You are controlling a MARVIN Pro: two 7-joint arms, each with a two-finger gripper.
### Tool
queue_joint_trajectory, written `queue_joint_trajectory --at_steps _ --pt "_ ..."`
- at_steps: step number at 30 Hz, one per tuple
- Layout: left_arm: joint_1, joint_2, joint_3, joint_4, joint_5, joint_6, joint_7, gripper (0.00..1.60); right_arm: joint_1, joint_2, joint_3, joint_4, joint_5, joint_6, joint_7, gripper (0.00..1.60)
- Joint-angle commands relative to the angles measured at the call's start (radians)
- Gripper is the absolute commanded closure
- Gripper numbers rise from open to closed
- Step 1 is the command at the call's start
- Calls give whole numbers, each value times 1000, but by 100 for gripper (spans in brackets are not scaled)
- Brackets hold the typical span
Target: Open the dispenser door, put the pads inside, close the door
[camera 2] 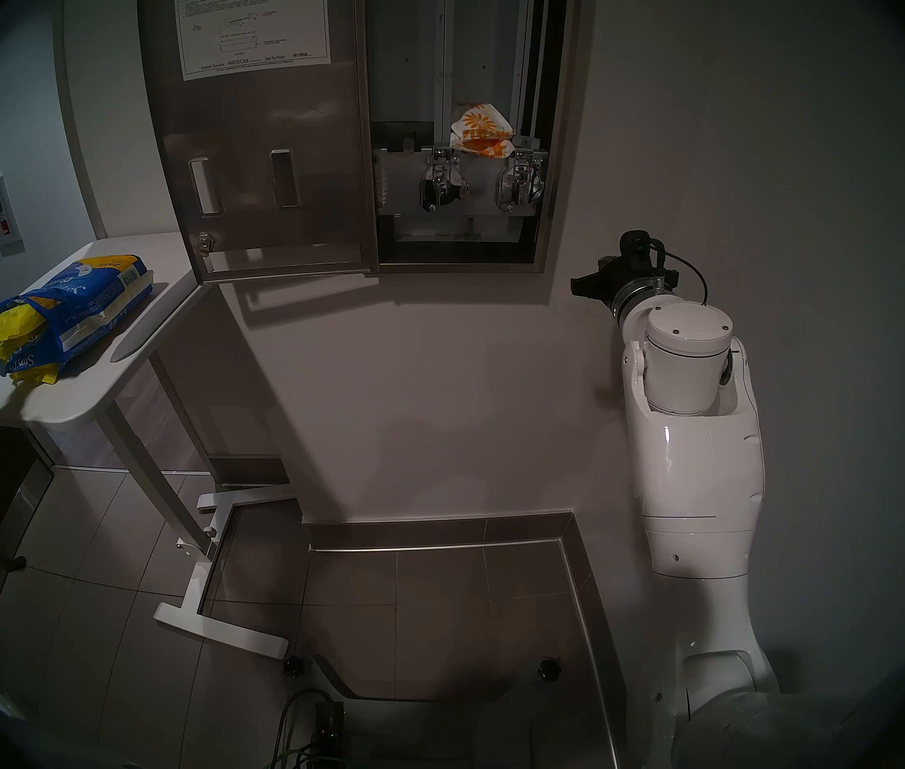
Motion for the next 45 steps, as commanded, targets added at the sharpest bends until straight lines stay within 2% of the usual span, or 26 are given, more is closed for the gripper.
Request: queue_joint_trajectory --at_steps 1,15,21,31,39,45 --pt "-10 8 -7 -6 -6 7 6 0 10 1 0 -13 2 -4 2 109" --pt "-10 8 -7 -7 -6 9 6 0 10 2 0 -13 3 -4 2 109" --pt "-32 20 35 -1 20 15 37 0 10 2 0 -13 3 -4 1 109" --pt "-37 26 66 -25 28 52 29 0 10 2 -1 -13 4 -4 1 109" --pt "-19 19 38 -55 -2 72 -15 0 9 3 -1 -13 4 -4 0 109" --pt "-3 9 10 -60 -14 60 -49 0 9 3 -1 -13 4 -4 0 109"
